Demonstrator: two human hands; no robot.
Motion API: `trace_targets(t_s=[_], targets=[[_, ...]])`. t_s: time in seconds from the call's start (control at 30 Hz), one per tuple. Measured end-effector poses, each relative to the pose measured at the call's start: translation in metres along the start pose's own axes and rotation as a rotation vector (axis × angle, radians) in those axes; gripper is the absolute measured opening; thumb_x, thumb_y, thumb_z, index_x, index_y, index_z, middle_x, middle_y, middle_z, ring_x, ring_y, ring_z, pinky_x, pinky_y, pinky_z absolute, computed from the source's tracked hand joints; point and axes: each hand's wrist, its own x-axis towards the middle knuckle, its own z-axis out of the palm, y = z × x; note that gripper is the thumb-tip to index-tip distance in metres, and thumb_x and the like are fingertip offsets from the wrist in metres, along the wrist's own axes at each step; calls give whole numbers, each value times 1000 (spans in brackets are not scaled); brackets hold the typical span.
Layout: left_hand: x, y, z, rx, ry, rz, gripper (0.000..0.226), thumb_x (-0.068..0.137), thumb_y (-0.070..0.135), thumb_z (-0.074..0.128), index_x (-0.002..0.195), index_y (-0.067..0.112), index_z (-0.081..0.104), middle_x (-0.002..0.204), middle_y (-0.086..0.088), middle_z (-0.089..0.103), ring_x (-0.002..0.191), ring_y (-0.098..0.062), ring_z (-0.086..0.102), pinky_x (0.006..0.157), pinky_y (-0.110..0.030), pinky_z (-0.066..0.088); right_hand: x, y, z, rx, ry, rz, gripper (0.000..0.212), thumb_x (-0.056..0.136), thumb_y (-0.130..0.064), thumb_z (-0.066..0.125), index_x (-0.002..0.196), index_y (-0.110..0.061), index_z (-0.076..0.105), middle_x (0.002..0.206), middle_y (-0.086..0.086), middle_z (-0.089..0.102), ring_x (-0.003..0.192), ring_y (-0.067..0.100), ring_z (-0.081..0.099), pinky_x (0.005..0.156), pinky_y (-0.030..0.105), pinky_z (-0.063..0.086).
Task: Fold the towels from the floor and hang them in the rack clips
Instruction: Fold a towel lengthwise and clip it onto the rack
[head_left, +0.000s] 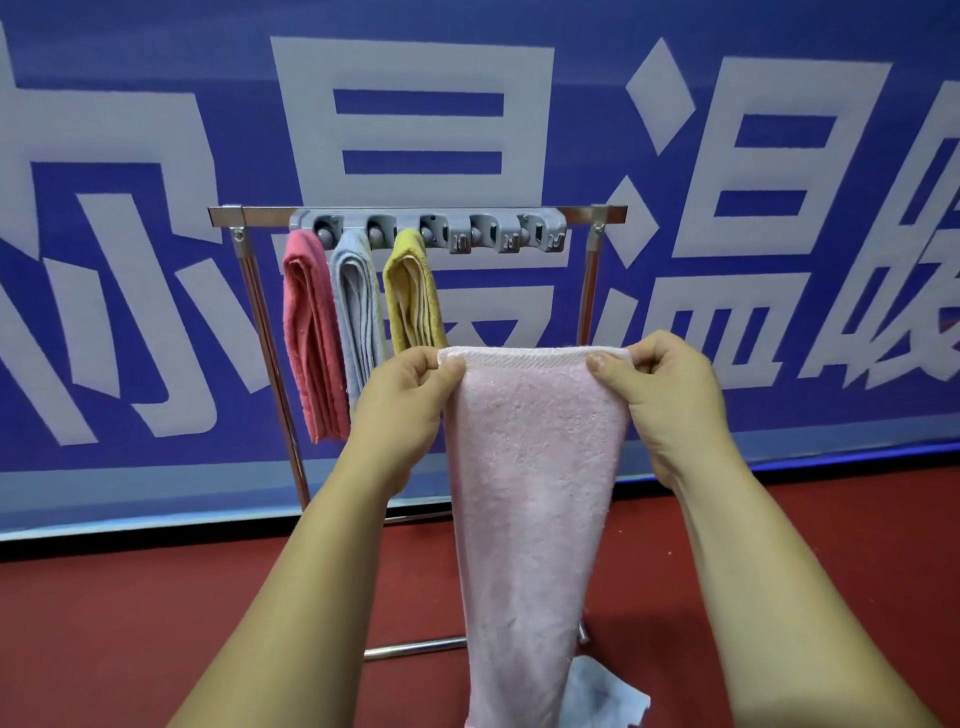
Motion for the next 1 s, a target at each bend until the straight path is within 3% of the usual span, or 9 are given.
trace_targets(t_s=[0.1, 0.17, 0.23, 0.43, 0.53, 0.63, 0.73, 0.83, 1.0], targets=[[-2, 1, 1, 4, -14, -8, 20, 108, 28, 61, 100, 19, 77, 79, -3, 69, 66, -12, 55, 54, -21, 42, 2, -5, -1, -32, -9, -36, 31, 88, -31, 86, 75, -20, 60, 72, -7, 58, 68, 12, 52, 59, 32, 43], [-1, -3, 1, 2, -36, -12, 22, 106, 34, 61, 101, 21, 77, 92, -16, 74, 78, -20, 61, 63, -31, 49, 3, -2, -2, -30, -6, -31, 29, 88, -30, 85, 76, -20, 61, 73, -7, 58, 68, 12, 52, 60, 33, 43], [-2, -4, 4, -28, -45, -31, 24, 103, 38, 61, 100, 22, 78, 100, -15, 78, 85, -22, 66, 78, -48, 57, 6, 4, 0, -37, -15, 1, 27, 90, -31, 84, 78, -19, 62, 73, -6, 57, 70, 14, 52, 60, 35, 45], [-16, -15, 27, 125, 138, -88, 24, 102, 33, 65, 91, 12, 72, 84, -13, 72, 74, -15, 60, 81, -51, 60, 4, 19, 11, -103, -17, 89, 22, 93, -23, 75, 90, -7, 60, 68, -2, 52, 64, 15, 45, 61, 33, 40], [-24, -17, 42, 134, 189, -112, 30, 99, 37, 62, 92, 9, 68, 75, 0, 62, 71, -15, 54, 73, -48, 57, -2, 21, 17, -107, 8, 98, 15, 92, -17, 72, 92, -9, 60, 68, -2, 53, 61, 15, 44, 57, 31, 38], [-35, -14, 55, 103, 166, -95, 24, 100, 36, 63, 89, 16, 68, 68, 8, 60, 66, -12, 54, 70, -40, 55, -12, 18, 20, -118, 0, 87, 13, 91, -16, 70, 99, -19, 61, 75, -2, 58, 66, 15, 52, 59, 31, 41], [-43, -11, 63, 67, 87, -108, 20, 100, 31, 66, 88, 15, 67, 61, 9, 55, 65, -13, 52, 75, -49, 61, -18, 15, 21, -120, -53, 57, 23, 92, -16, 69, 109, -29, 61, 77, 6, 63, 71, 20, 61, 64, 34, 49], [-47, -10, 67, 19, 31, -125, 20, 99, 31, 67, 90, 14, 69, 62, 5, 56, 69, -16, 54, 84, -62, 62, -24, 10, 22, -112, -120, 44, 23, 92, -16, 68, 105, -34, 62, 78, 13, 68, 73, 31, 67, 70, 46, 60], [-54, -4, 70, -17, 9, -108, 21, 98, 32, 68, 91, 13, 69, 65, -1, 60, 69, -18, 57, 83, -65, 60, -33, 3, 26, -125, -206, 33, 19, 94, -16, 67, 97, -31, 57, 73, 11, 68, 68, 32, 66, 69, 47, 59]])
